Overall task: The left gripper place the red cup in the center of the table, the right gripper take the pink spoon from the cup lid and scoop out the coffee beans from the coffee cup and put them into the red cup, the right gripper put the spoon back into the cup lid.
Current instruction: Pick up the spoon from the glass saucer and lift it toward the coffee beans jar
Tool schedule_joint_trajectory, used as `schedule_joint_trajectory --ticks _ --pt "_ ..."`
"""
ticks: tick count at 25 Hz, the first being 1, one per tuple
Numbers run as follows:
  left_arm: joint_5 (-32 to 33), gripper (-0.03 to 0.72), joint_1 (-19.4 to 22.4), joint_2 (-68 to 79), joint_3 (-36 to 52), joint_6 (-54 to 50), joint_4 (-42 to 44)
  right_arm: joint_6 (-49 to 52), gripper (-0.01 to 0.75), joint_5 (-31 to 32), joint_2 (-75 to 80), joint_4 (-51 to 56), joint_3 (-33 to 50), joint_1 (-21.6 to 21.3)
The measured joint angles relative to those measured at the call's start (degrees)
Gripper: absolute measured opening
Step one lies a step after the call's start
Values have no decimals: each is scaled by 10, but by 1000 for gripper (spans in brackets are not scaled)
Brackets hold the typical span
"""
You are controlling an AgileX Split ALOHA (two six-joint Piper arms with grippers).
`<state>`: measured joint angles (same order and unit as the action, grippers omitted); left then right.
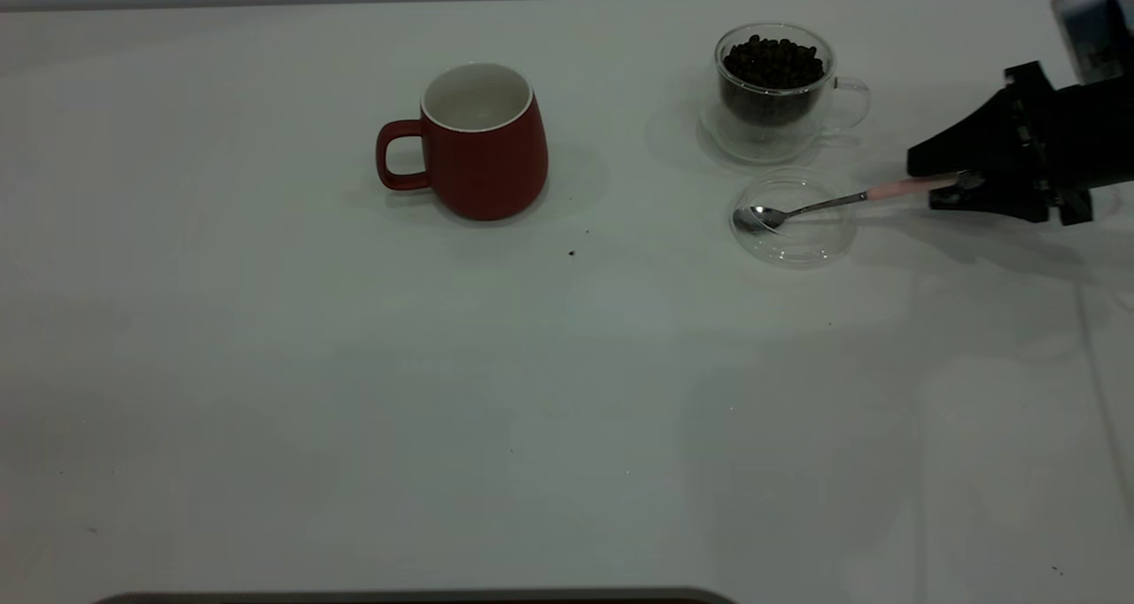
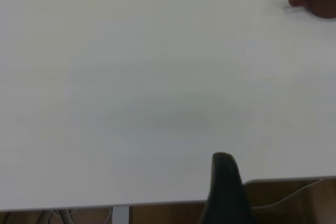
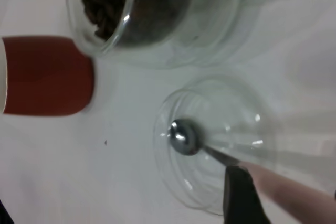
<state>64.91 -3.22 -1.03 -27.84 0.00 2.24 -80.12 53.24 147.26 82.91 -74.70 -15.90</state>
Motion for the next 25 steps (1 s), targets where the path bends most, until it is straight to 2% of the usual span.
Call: schedule_joint_trajectory --ticks 9,12,17,22,25 --pt "0 586 0 0 0 0 0 -4 452 -1 0 -3 0 6" --pt "0 586 0 0 0 0 0 -4 424 -1 0 -14 0 6" --pt "0 586 0 0 0 0 0 -4 318 -1 0 -14 0 6" --pt "0 586 0 0 0 0 0 0 148 14 0 -27 0 6" --pt "0 586 0 0 0 0 0 4 116 30 -5 -35 -2 6"
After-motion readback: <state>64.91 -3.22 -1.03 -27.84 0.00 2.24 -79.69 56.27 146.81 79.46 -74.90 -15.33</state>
